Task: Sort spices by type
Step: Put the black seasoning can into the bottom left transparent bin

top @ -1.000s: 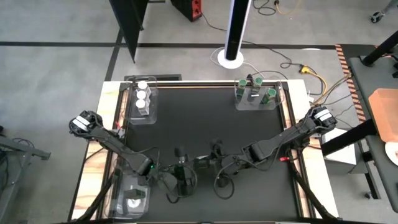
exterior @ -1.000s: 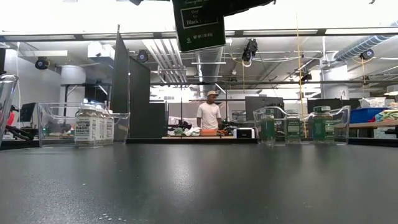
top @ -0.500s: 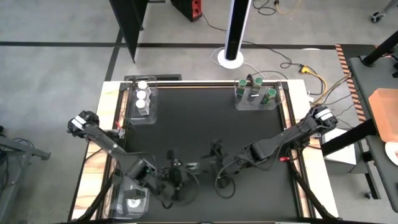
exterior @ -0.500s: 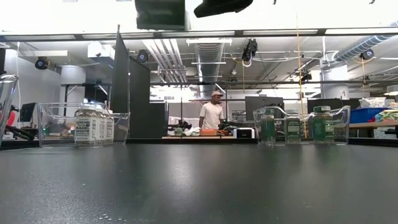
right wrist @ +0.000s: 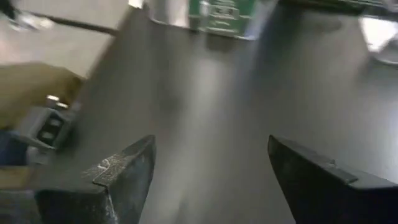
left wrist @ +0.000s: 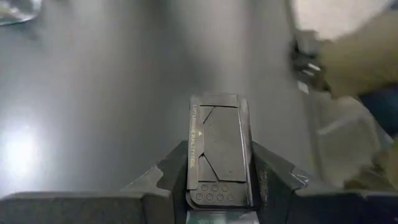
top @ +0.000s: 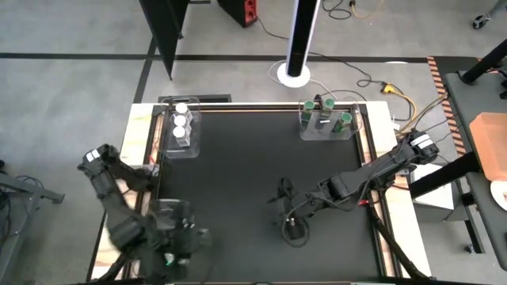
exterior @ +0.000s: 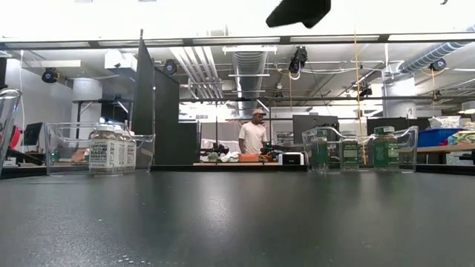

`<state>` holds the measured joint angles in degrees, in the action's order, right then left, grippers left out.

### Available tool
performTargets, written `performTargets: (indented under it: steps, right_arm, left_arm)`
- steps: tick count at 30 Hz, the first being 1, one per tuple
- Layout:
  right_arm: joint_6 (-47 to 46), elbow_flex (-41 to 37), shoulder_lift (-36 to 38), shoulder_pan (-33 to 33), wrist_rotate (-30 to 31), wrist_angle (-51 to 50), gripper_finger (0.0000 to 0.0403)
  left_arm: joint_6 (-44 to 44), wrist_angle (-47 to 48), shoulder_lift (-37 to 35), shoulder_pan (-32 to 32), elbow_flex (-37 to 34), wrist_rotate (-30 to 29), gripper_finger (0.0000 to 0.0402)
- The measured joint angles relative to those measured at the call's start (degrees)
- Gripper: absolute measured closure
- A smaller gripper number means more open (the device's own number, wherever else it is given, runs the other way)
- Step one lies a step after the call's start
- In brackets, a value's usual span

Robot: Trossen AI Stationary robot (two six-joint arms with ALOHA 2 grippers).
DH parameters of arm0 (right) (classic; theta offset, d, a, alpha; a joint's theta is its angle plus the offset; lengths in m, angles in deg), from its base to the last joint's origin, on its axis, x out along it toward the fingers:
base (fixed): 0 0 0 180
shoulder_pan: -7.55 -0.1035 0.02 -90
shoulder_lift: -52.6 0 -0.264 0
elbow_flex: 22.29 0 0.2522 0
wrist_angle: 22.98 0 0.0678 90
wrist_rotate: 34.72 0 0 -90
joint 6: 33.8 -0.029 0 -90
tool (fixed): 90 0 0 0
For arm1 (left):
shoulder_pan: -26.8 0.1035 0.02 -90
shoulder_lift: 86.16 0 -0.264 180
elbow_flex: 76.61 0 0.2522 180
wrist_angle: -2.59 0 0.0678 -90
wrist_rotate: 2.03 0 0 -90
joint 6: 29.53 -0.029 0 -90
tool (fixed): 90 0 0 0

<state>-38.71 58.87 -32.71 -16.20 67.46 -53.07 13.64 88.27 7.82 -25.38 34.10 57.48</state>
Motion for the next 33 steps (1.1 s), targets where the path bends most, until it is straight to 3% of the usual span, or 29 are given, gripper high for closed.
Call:
performTargets:
  steps: [8,17,23,33]
  right_arm:
    - [-3.0,-9.7,0.0,-0.8,-9.4,17.1,0.0125]
    - [-7.0,-16.1,-0.7,-2.9,-9.2,33.2,0.0155]
    - [-3.7,-16.9,-4.8,-3.6,-9.1,45.1,0.0171]
    - [1.7,-10.4,-11.4,-3.4,-7.6,45.9,0.0183]
  left_arm:
    - [10.3,-0.1,-0.1,-13.0,-1.1,-0.8,0.0293]
    - [28.5,5.6,2.1,-23.9,-2.1,-7.2,0.0293]
    - [31.5,5.9,4.4,-25.6,-2.3,-7.7,0.0293]
    - [30.0,7.7,5.9,-23.8,-2.3,-8.3,0.0293]
